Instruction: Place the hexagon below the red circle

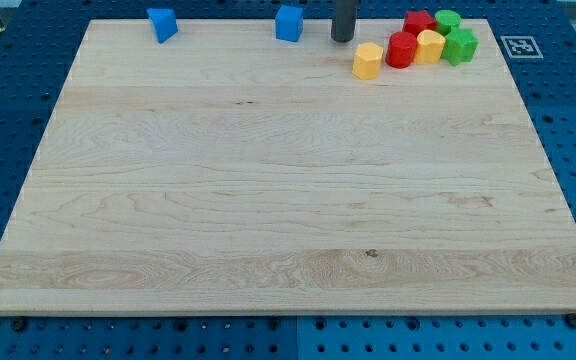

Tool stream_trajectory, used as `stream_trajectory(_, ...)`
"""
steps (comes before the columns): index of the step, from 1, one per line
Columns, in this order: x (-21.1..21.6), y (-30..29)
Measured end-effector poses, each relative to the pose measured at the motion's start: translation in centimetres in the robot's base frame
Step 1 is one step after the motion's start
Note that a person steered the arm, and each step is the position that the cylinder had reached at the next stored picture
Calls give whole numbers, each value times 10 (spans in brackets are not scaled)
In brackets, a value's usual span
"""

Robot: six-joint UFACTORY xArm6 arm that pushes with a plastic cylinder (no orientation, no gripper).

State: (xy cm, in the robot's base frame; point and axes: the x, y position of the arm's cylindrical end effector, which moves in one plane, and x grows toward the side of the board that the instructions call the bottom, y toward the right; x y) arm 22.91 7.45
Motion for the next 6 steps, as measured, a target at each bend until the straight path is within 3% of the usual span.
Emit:
stream_trajectory(3, -33, 17)
stream_trajectory(6, 76, 17)
